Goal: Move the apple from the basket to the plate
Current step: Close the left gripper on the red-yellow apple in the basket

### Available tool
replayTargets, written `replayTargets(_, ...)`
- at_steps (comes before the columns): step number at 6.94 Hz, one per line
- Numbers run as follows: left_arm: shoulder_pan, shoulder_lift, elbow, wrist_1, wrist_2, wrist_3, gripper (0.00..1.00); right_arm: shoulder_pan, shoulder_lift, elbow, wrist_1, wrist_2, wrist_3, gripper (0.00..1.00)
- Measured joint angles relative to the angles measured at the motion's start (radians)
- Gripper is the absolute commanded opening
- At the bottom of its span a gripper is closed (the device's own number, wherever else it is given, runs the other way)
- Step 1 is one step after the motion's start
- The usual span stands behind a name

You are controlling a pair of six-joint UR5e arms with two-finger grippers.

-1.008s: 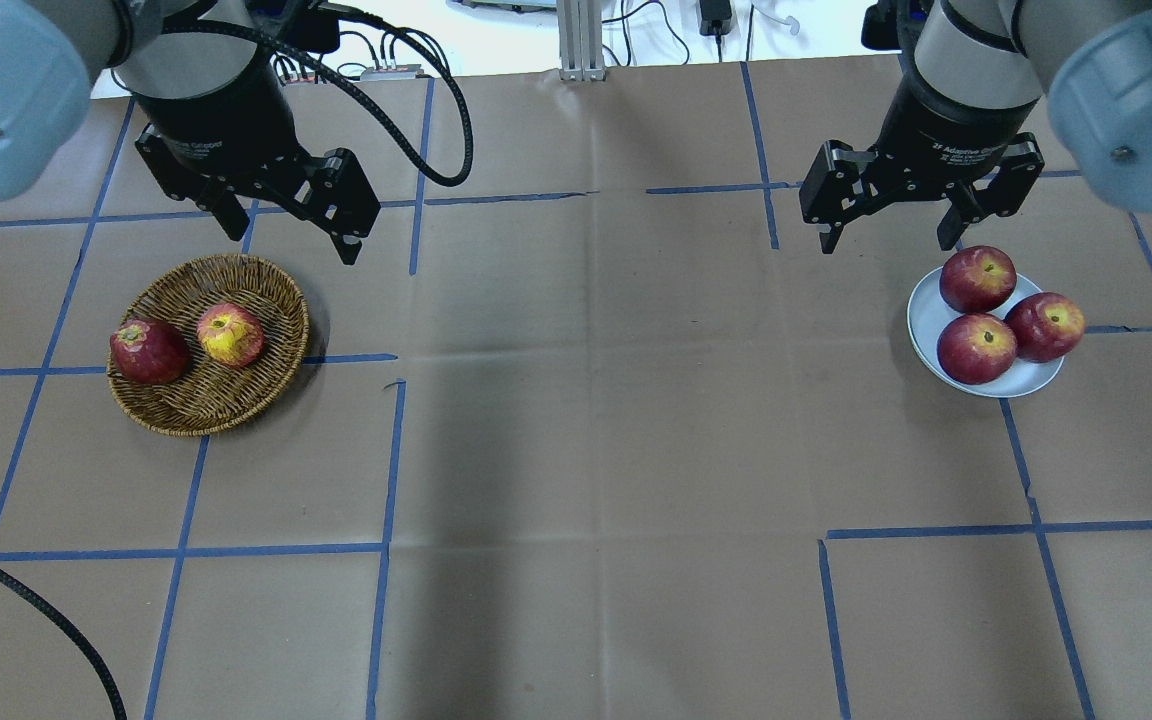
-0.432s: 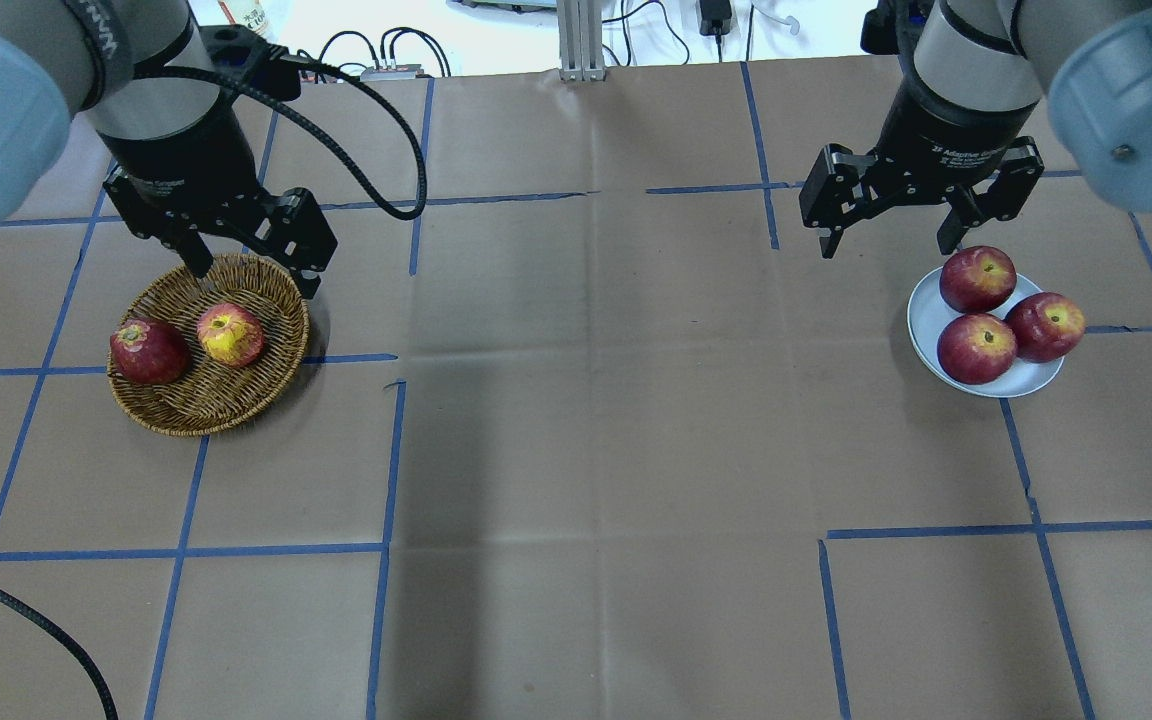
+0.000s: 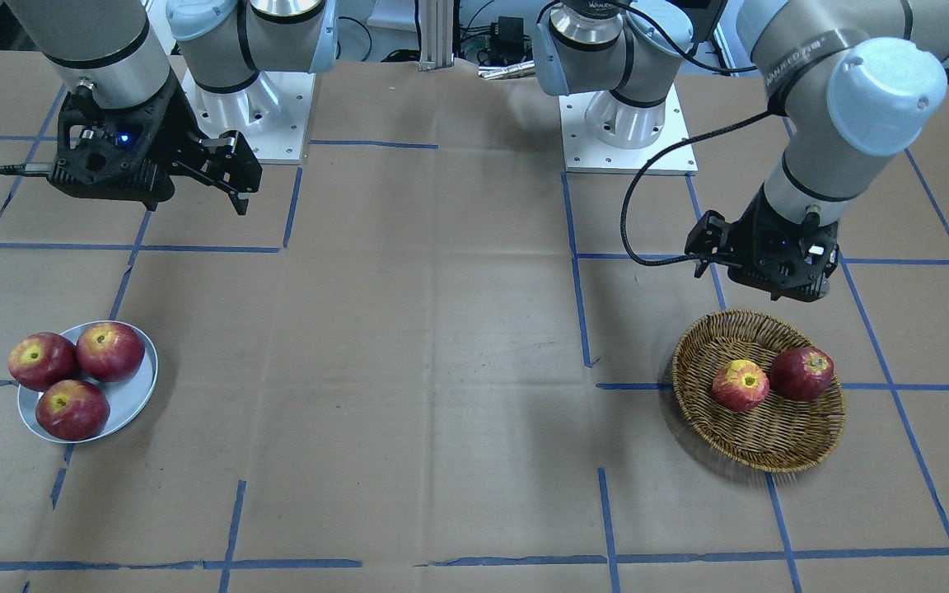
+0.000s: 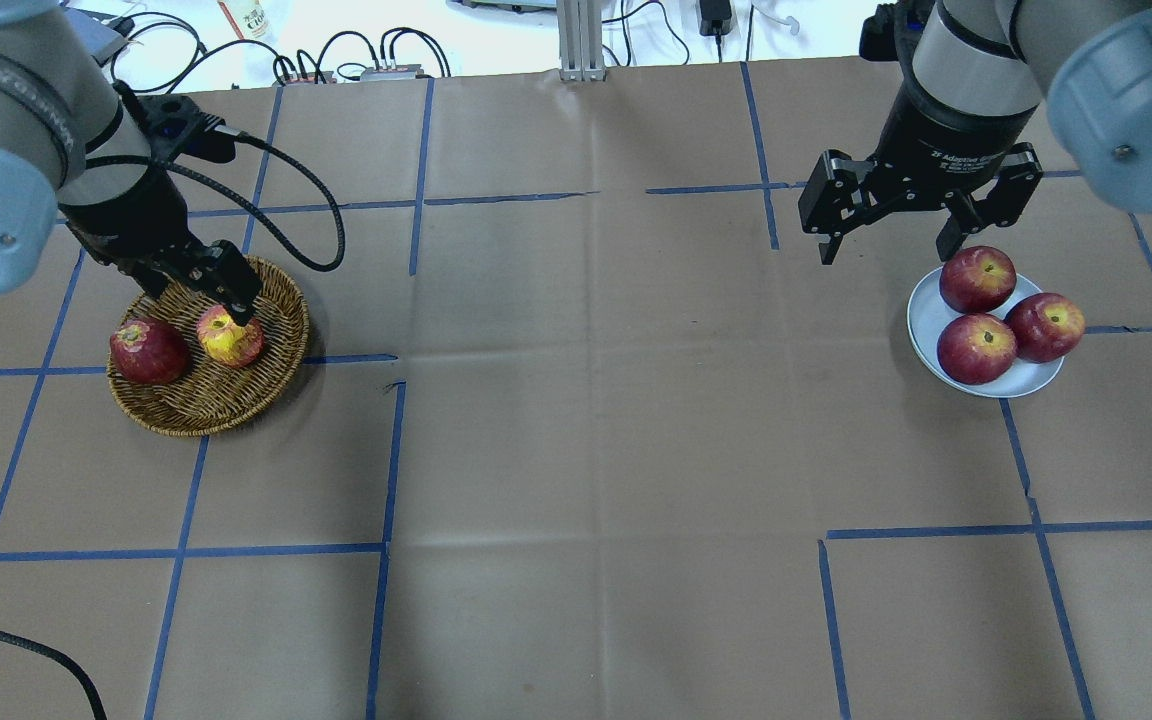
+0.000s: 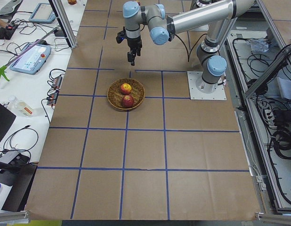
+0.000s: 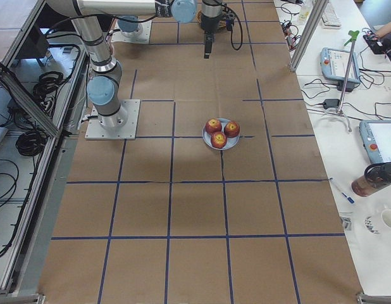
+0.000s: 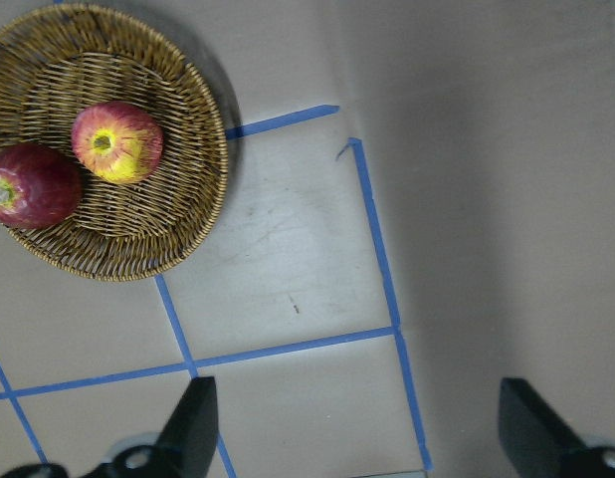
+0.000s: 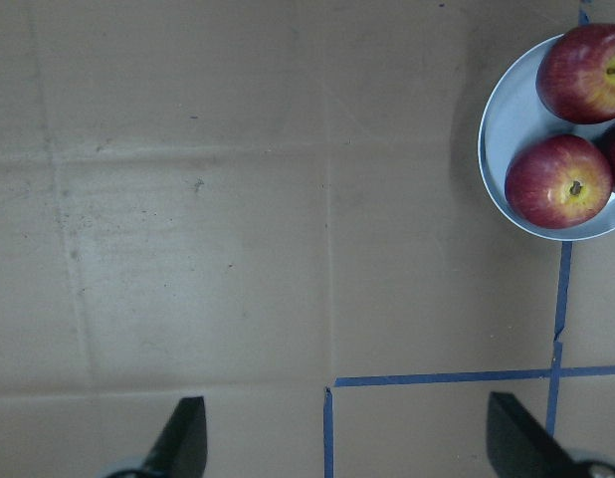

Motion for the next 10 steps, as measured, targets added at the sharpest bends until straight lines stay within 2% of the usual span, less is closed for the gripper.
replayTargets(2, 0.057, -0.129, -0.025, 0.153, -0.001, 0.093, 0.99, 0.000, 0.000, 0.000, 0.001, 0.002, 0.000, 1.00)
replayTargets(5, 0.086, -0.256, -0.012, 0.281, -0.005, 0.202, 0.99, -0.001, -0.001, 0.000, 0.002, 0.003, 0.000, 1.00)
replayTargets(9, 0.089, -0.322, 0.001, 0.311, -0.022, 0.237, 0.98, -0.002, -0.001, 0.000, 0.002, 0.003, 0.000, 1.00)
replayTargets(10, 0.091, -0.334, -0.005, 0.311, -0.024, 0.235, 0.87, -0.002, -0.001, 0.000, 0.002, 0.003, 0.000, 1.00)
